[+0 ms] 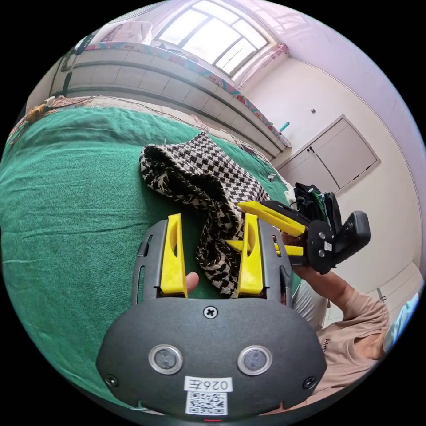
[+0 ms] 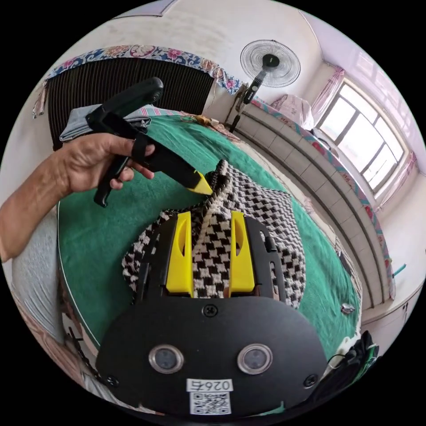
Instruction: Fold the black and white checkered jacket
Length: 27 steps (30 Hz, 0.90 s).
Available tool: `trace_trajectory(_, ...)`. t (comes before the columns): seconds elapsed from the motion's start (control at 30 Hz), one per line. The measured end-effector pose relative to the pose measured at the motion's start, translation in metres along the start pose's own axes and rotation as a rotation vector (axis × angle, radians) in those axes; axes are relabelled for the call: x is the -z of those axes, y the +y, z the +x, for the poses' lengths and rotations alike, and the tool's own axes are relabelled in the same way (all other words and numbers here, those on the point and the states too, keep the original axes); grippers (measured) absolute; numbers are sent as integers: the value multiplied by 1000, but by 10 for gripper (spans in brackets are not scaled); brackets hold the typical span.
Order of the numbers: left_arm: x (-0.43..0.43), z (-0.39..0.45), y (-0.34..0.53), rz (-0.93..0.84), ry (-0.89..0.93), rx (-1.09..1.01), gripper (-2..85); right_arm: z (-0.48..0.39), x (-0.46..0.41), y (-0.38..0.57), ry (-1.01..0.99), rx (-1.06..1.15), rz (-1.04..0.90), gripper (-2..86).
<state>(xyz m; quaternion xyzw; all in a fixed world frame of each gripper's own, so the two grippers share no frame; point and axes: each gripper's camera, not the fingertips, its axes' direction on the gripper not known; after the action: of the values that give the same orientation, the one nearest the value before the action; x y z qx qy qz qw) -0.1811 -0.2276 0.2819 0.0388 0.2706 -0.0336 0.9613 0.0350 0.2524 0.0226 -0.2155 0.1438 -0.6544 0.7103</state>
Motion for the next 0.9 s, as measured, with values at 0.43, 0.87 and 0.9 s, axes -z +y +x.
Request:
trace_trajectory(0.43,-51,49,18,-269,-189,-224,57,170,2,49,-415,-529,-67,9)
trace_trajectory(0.87,74,8,37,54,-52,-58,7,355,99,231,-197,-1069,286,5)
trace_trajectory(0.9,80,10,38,72,-87,-57,8,366,96,247,-211,-1121,275,5)
